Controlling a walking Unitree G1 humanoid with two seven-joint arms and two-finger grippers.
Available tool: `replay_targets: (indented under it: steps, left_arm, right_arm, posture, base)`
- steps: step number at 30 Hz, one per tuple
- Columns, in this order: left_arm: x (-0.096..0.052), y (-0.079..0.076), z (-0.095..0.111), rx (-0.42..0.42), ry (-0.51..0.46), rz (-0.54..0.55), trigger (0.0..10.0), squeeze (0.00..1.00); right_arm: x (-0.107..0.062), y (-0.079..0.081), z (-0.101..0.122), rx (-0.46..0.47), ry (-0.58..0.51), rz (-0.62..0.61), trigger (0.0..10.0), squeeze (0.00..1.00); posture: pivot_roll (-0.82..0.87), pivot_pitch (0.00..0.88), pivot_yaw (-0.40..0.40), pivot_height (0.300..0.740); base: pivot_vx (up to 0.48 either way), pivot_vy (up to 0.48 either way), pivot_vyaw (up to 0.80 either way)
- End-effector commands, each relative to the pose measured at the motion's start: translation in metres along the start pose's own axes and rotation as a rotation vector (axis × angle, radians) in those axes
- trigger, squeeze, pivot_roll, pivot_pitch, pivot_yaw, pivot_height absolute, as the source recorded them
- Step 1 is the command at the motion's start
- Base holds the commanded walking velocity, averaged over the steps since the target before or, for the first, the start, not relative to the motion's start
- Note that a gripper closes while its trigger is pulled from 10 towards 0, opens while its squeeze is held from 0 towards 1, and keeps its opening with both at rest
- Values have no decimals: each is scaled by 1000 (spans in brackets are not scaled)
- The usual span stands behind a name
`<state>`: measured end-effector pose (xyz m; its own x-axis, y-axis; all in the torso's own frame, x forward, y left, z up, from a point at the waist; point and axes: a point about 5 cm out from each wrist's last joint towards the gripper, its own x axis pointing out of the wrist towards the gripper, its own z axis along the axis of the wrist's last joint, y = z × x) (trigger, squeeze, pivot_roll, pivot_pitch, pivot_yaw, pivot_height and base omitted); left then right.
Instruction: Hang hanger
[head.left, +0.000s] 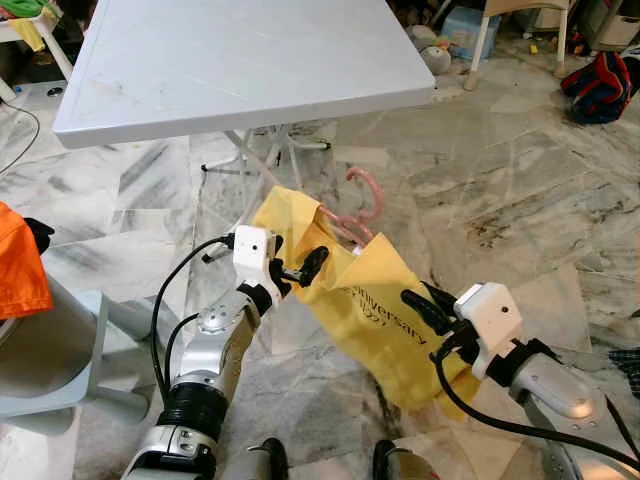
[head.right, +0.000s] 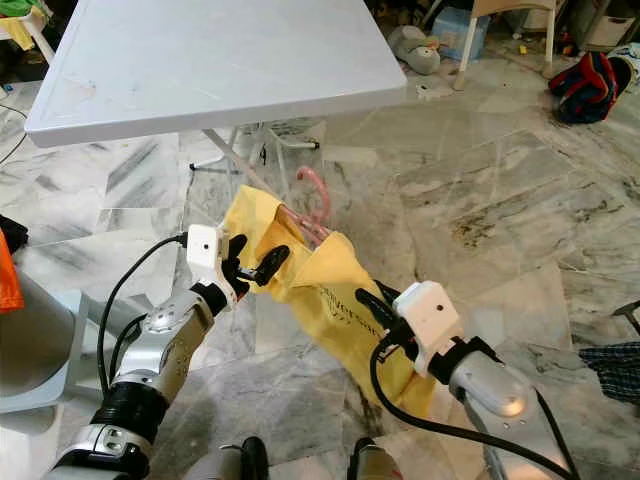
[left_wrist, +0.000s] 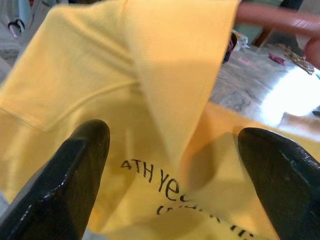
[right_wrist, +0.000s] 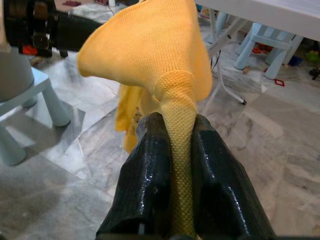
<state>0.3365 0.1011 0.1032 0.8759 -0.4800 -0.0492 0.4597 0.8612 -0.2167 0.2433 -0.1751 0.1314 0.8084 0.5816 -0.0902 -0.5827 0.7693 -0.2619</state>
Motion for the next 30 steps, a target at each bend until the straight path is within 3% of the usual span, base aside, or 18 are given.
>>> replay_targets:
  steps: [1,8,9,10,11,30]
  left_arm:
    - [0,6,0,11,12,24,10000,0]
    - [-1,18,4,37,-1,83,10000,0]
    - [-1,18,5,33,-9,79,2392,0]
    - [-1,18,5,33,-9,79,2392,0]
    - [0,18,6,33,-10,76,0,0]
    - [-2,32,6,79,-16,129,0,0]
  right_arm:
    - [-6,-3,10,-9,-34,17,10000,0]
    - [-12,-4,15,-6,-23,58,10000,0]
    - [-11,-3,15,-3,-22,73,10000,0]
    - [-11,-3,15,-3,-22,73,10000,0]
    - [-10,0,17,7,-29,83,10000,0]
    - [-21,11,15,45,15,174,10000,0]
  posture:
    - [-71,218,32,740]
    - [-72,219,35,740]
    - [-70,227,34,740]
    - [-70,227,34,740]
    - [-70,228,37,740]
    - [-77,227,49,740]
  base:
    - [0,0,0]
    - [0,0,0]
    - [0,0,0]
    - [0,0,0]
    - [0,0,0]
    - [0,0,0]
